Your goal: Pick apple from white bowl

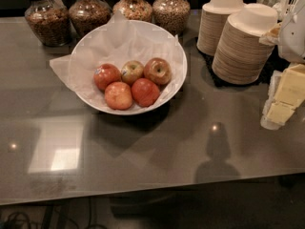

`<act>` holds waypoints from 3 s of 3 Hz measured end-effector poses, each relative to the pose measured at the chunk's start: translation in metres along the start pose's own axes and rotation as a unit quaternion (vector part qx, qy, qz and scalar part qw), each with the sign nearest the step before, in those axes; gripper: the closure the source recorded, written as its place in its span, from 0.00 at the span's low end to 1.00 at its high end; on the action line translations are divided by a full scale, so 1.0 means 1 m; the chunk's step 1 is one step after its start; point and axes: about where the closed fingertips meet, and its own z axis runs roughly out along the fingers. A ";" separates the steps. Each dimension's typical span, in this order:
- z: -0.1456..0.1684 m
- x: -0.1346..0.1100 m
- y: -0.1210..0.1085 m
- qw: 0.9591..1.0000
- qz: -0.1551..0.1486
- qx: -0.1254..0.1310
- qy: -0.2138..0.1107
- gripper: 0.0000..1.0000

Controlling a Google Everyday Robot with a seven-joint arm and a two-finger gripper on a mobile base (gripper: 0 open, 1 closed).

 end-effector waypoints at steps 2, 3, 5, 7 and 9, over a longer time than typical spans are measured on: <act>0.012 -0.017 -0.012 0.998 0.006 0.009 -0.056 0.00; 0.032 -0.066 -0.032 0.991 -0.033 0.021 -0.127 0.00; 0.033 -0.097 -0.027 0.985 -0.056 0.022 -0.160 0.00; 0.043 -0.159 -0.019 0.975 -0.132 0.027 -0.177 0.00; 0.047 -0.160 -0.022 0.974 -0.128 0.031 -0.184 0.00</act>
Offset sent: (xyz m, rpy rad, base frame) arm 0.0568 0.0433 -0.0215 0.3133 -0.1020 0.0422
